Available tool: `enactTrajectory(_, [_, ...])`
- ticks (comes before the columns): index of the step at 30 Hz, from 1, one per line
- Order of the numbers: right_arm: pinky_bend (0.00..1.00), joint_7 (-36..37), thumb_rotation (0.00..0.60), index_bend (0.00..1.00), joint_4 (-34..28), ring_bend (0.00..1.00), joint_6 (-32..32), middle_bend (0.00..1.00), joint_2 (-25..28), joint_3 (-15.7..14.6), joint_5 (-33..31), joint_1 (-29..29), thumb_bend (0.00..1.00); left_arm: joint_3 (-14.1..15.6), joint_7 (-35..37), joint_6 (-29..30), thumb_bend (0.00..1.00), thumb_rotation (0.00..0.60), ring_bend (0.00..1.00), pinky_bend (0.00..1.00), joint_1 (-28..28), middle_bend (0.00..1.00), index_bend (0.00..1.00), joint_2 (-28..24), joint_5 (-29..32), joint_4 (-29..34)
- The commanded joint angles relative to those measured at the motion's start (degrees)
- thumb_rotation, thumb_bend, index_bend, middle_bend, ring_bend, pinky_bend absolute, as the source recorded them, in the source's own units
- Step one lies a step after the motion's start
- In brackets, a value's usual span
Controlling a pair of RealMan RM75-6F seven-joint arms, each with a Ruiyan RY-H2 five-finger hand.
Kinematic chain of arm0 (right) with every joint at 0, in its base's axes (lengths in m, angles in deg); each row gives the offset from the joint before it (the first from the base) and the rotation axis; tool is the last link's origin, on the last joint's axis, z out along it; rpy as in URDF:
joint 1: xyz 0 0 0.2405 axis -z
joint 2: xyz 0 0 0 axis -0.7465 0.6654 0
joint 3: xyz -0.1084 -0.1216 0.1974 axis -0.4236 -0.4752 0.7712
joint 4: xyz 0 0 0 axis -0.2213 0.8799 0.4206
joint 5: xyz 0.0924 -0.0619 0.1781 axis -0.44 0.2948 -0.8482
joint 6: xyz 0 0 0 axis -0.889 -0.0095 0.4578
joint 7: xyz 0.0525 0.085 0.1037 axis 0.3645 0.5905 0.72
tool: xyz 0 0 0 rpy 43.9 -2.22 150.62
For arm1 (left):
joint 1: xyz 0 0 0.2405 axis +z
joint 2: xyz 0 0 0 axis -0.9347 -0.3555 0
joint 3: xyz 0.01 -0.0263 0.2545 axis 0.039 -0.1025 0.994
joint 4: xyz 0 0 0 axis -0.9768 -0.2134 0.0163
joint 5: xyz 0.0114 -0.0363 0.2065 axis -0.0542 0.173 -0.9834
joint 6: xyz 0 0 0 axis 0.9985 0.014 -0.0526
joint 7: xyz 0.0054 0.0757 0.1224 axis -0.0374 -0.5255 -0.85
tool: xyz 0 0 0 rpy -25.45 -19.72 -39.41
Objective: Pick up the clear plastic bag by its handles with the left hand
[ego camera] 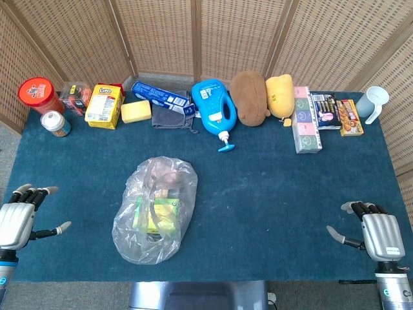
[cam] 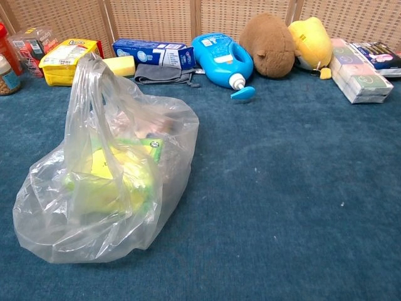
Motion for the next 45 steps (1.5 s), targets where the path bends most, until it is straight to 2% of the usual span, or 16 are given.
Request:
enactTrajectory(1, [0.41, 0.13, 0.146, 0.41, -0.04, 0.44, 0.23, 0.47, -0.01, -0.01, 0.25, 0.02, 0.24, 0.91, 8.08, -4.57, 0.05, 0.222, 0.27, 0.15, -2.46, 0.32, 0.24, -3.52, -1.67, 4.0])
enactTrajectory(9, [0.41, 0.22, 0.145, 0.41, -0.44, 0.44, 1.35, 0.47, 0.25, -0.22, 0.51, 0.72, 0.24, 1.97, 19.71, -13.75, 0.05, 0.198, 0.27, 0.16, -8.27, 0.32, 0.24, -7.68, -4.31, 6.69])
enactTrajectory(15, [0.41, 0.34, 0.149, 0.41, -0.55, 0.44, 2.03, 0.47, 0.36, -0.31, 0.65, 1.17, 0.24, 1.98, 22.34, -18.74, 0.05, 0.183, 0.27, 0.16, -12.33, 0.32, 0.24, -8.18, -5.84, 6.7])
enactTrajectory(25, [0.41, 0.32, 0.151, 0.4, -0.8, 0.44, 2.78, 0.47, 0.4, -0.39, 1.05, 1.59, 0.24, 0.48, 22.01, -23.9, 0.04, 0.186, 0.27, 0.16, -18.05, 0.32, 0.25, -4.72, -6.0, 6.31])
enactTrajectory(34, [0.41, 0.44, 0.15, 0.4, -0.9, 0.44, 3.65, 0.47, 0.68, -0.46, 1.13, 2.25, 0.24, -0.49, 26.5, -27.93, 0.04, 0.19, 0.27, 0.17, -22.7, 0.32, 0.25, -0.47, -5.33, 5.34])
enactTrajectory(45, [0.41, 0.64, 0.148, 0.41, -0.94, 0.44, 4.54, 0.47, 0.76, -0.58, 1.25, 3.0, 0.24, -1.44, 40.32, -32.39, 0.04, 0.192, 0.27, 0.2, -28.27, 0.32, 0.27, 2.84, -4.62, 4.27])
